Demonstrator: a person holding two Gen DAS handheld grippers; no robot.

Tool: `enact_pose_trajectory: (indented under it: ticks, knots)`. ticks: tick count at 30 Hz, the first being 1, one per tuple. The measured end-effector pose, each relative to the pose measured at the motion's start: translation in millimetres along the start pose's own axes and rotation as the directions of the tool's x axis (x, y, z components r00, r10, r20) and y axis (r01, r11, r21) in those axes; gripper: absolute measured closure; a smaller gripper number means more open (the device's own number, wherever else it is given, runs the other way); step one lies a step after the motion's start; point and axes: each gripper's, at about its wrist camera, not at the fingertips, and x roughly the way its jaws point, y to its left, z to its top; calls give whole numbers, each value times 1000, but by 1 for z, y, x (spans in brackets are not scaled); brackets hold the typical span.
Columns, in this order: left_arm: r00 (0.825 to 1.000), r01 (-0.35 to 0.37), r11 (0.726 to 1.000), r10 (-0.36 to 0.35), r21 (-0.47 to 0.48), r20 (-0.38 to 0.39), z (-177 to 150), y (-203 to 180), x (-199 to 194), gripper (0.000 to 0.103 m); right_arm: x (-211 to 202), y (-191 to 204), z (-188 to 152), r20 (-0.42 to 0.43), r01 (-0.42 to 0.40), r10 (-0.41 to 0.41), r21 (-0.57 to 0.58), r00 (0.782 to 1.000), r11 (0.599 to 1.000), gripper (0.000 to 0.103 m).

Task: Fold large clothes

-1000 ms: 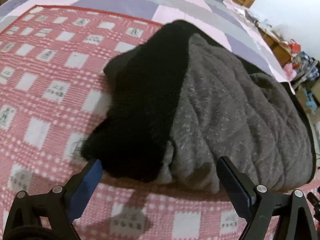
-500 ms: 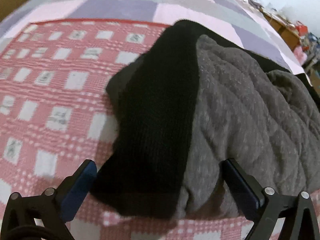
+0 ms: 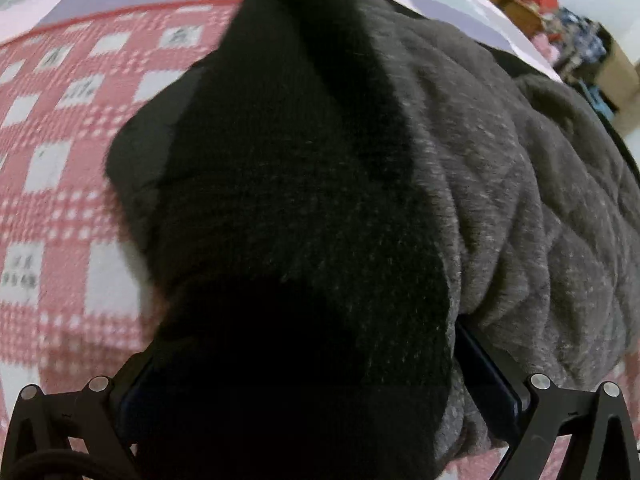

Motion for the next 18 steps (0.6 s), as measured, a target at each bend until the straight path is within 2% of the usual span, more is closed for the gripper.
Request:
enact_pose_trajectory:
  ticks: [4, 7, 8, 9, 10, 11, 12, 15, 18]
  knots:
    - [1000, -15, 1000, 15, 7, 1, 2, -5, 10, 0, 13, -4, -2, -31, -75, 79, 112, 996, 991, 0]
    - [999, -31, 999, 30, 27, 35, -3, -11, 5, 10, 15, 1, -6, 5, -89, 89, 152, 996, 984, 0]
    - [997, -47, 998, 45, 42, 55, -5, -15, -1, 14, 13, 5, -9, 28, -99, 96, 153, 995, 983, 8]
    - [996, -56, 997, 53, 50, 66, -5, -18, -4, 22, 10, 8, -12, 47, -119, 113, 150, 993, 982, 21]
    - [995, -63, 996, 59, 57, 77, -6, -20, -8, 30, 4, 15, -15, 69, -98, 90, 128, 994, 987, 25]
    - [994, -69, 996, 64, 61, 90, -7, -22, -12, 34, 0, 20, -17, 82, -82, 74, 102, 994, 991, 37]
    - [992, -76, 995, 70, 61, 102, -9, -24, -18, 39, -5, 26, -20, 96, -57, 49, 80, 994, 995, 44]
    - [989, -83, 996, 77, 42, 124, -7, -23, -30, 50, -17, 37, -24, 116, -18, 11, 62, 993, 998, 52]
    - [986, -80, 996, 76, 27, 146, -3, -20, -44, 54, -35, 41, -25, 162, 0, -7, 42, 987, 999, 56]
